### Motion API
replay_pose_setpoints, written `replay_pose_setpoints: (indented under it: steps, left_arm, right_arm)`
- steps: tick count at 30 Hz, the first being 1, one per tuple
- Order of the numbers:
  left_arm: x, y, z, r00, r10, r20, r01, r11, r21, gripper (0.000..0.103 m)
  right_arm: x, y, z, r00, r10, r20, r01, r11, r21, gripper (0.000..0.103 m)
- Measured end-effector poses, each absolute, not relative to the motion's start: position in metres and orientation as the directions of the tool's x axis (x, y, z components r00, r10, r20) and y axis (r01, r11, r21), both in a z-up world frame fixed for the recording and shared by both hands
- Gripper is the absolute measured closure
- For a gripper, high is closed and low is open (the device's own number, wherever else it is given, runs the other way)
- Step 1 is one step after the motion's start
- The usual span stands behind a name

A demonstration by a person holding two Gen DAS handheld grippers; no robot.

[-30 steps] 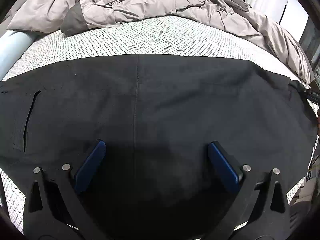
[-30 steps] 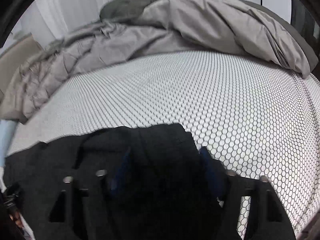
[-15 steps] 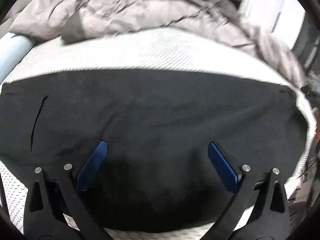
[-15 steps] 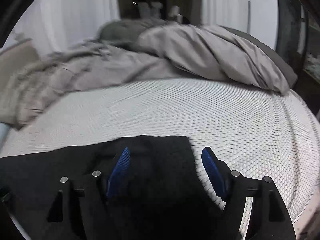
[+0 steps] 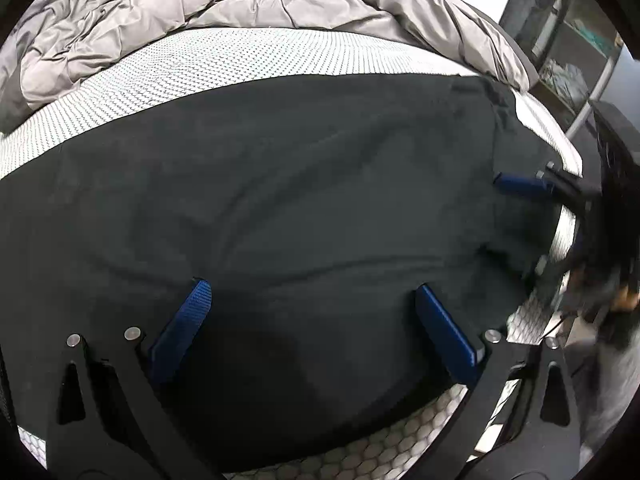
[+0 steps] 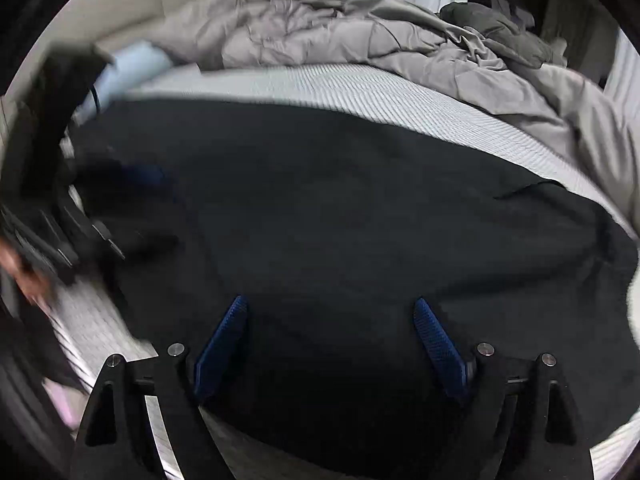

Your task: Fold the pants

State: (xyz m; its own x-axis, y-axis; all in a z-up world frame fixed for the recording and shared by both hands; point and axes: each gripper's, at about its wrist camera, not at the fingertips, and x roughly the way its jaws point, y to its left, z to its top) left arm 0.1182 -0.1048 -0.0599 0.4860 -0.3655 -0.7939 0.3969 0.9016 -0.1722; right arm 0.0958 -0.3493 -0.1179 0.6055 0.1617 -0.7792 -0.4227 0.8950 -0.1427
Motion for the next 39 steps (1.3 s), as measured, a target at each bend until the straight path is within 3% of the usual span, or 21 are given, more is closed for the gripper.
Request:
replay_pose_setpoints:
  steps: [3, 4, 6, 10, 12, 15, 17, 20, 22, 24, 27, 28, 29, 30, 31, 35, 38, 39]
  left_arm:
    - [0.114, -0.096, -0.062, 0.491, -0.37, -0.789, 0.406, 0.898, -0.168, 0.002]
    - [0.114, -0.095, -0.063, 0.491, -0.371, -0.788, 0.41, 0.897, -0.166, 0.002]
    - [0.114, -0.095, -0.064, 0.492, -0.366, -0.79, 0.413, 0.897, -0.159, 0.001]
    - [0.116, -0.094, -0.062, 0.492, -0.348, -0.798, 0.402, 0.904, -0.147, 0.001]
    - [0.116, -0.095, -0.053, 0.505, -0.342, -0.792, 0.385, 0.911, -0.148, 0.005]
    - [0.106, -0.102, -0.032, 0.546, -0.427, -0.72, 0.443, 0.877, -0.185, 0.005]
    - [0.108, -0.115, -0.025, 0.56, -0.431, -0.708, 0.468, 0.869, -0.16, 0.005]
    - [0.123, -0.139, -0.034, 0.516, -0.444, -0.732, 0.48, 0.858, -0.182, 0.005]
    - [0.135, -0.149, -0.046, 0.463, -0.437, -0.771, 0.473, 0.858, -0.202, 0.005]
    - [0.14, -0.149, -0.055, 0.45, -0.409, -0.794, 0.458, 0.869, -0.188, 0.005]
    - [0.141, -0.135, -0.055, 0.445, -0.433, -0.784, 0.458, 0.862, -0.217, 0.005]
    - [0.141, -0.129, -0.055, 0.448, -0.425, -0.787, 0.448, 0.868, -0.214, 0.005]
    - [0.141, -0.124, -0.055, 0.455, -0.413, -0.789, 0.434, 0.876, -0.208, 0.005]
    - [0.142, -0.12, -0.056, 0.459, -0.409, -0.789, 0.426, 0.88, -0.209, 0.005]
    - [0.143, -0.116, -0.056, 0.462, -0.406, -0.788, 0.417, 0.884, -0.21, 0.005]
    - [0.142, -0.109, -0.049, 0.476, -0.387, -0.79, 0.394, 0.897, -0.202, 0.007]
    - [0.143, -0.114, -0.033, 0.502, -0.434, -0.748, 0.434, 0.875, -0.216, 0.007]
    - [0.145, -0.119, -0.028, 0.513, -0.436, -0.739, 0.45, 0.87, -0.202, 0.007]
  right_arm:
    - [0.092, -0.403, -0.108, 0.619, 0.122, -0.776, -0.332, 0.936, -0.118, 0.017]
    - [0.089, -0.428, -0.104, 0.651, 0.025, -0.759, -0.243, 0.954, -0.176, 0.017]
    - [0.082, -0.468, -0.098, 0.658, -0.052, -0.751, -0.142, 0.971, -0.192, 0.029]
    - [0.071, -0.509, -0.094, 0.656, -0.173, -0.734, 0.004, 0.974, -0.226, 0.028]
    - [0.072, -0.517, -0.09, 0.665, -0.167, -0.728, 0.031, 0.98, -0.195, 0.027]
    - [0.069, -0.501, -0.066, 0.741, -0.122, -0.661, 0.005, 0.984, -0.177, 0.027]
    - [0.071, -0.48, -0.052, 0.782, -0.039, -0.622, -0.047, 0.991, -0.122, 0.021]
    - [0.088, -0.444, -0.056, 0.745, 0.121, -0.656, -0.136, 0.99, 0.028, 0.016]
    - [0.101, -0.411, -0.07, 0.685, 0.17, -0.708, -0.2, 0.979, 0.042, 0.016]
    - [0.114, -0.387, -0.087, 0.634, 0.132, -0.762, -0.27, 0.961, -0.058, 0.02]
    - [0.123, -0.424, -0.098, 0.644, -0.066, -0.762, -0.13, 0.972, -0.194, 0.024]
    - [0.119, -0.446, -0.096, 0.653, -0.09, -0.752, -0.079, 0.979, -0.186, 0.032]
    - [0.113, -0.465, -0.095, 0.651, -0.056, -0.757, -0.072, 0.988, -0.134, 0.053]
    - [0.111, -0.477, -0.096, 0.647, -0.045, -0.761, -0.068, 0.991, -0.117, 0.068]
    - [0.11, -0.479, -0.095, 0.652, -0.061, -0.756, -0.067, 0.988, -0.137, 0.07]
    - [0.11, -0.445, -0.094, 0.668, -0.189, -0.719, -0.053, 0.953, -0.299, 0.064]
    - [0.114, -0.414, -0.082, 0.684, -0.038, -0.728, -0.141, 0.973, -0.184, 0.058]
    - [0.115, -0.4, -0.078, 0.689, -0.007, -0.725, -0.171, 0.97, -0.172, 0.048]
